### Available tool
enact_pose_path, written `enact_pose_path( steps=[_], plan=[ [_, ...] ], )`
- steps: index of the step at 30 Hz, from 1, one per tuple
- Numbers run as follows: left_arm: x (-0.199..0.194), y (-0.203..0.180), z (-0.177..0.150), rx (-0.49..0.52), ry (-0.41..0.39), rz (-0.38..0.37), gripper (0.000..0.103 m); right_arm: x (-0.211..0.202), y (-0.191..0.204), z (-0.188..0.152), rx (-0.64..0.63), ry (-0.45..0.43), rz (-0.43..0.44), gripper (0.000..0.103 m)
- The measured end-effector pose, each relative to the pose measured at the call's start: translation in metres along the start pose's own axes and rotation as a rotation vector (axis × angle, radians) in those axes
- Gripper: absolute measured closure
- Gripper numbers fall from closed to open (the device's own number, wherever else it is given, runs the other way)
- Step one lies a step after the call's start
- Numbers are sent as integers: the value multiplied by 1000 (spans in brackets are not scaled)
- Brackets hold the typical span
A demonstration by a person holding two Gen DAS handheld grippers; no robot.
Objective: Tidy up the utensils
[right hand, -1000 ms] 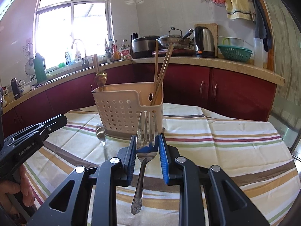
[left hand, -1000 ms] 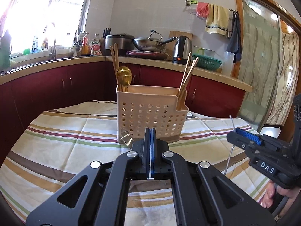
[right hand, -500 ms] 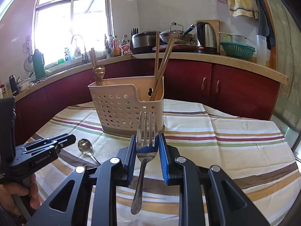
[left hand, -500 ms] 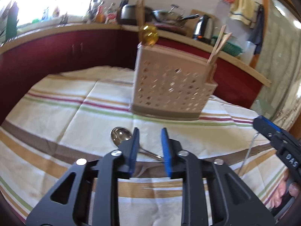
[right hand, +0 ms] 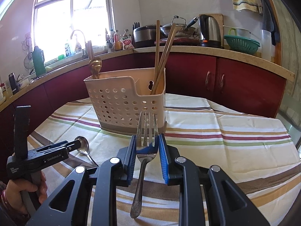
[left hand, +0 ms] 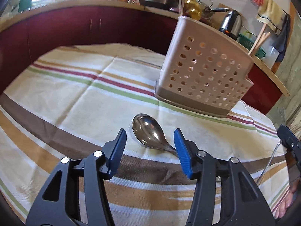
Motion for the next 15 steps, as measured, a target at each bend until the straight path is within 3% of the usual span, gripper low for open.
enact_pose_path(
  steps=[4,7,8,9,15],
  plan=[
    [12,3,4,-17,40,-18,53,0,0,3,0,-3,-1,79],
    [20,8,5,-38,69,-26,75,0,1,5,-2,-7,-2,79],
    [21,9,5,-45,74,-26,87,0,1,6,-4,-8,-3,79],
    [23,10,5,-52,81,-30,91,0,1,6,-5,-9,-2,79],
    [19,6,9,-35,51,-49,94,1,2,6,-8,-8,-5,79]
  ],
)
Point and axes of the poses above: each gripper's, at about its wrist camera, not at the fingertips, and x roughly the way its jaws point, y to its left, z to its top, the point moved 4 cm from there along x, roughly the way its jaws point, and after that the axes turned 2 degrees about z, right-handed, at the moved point
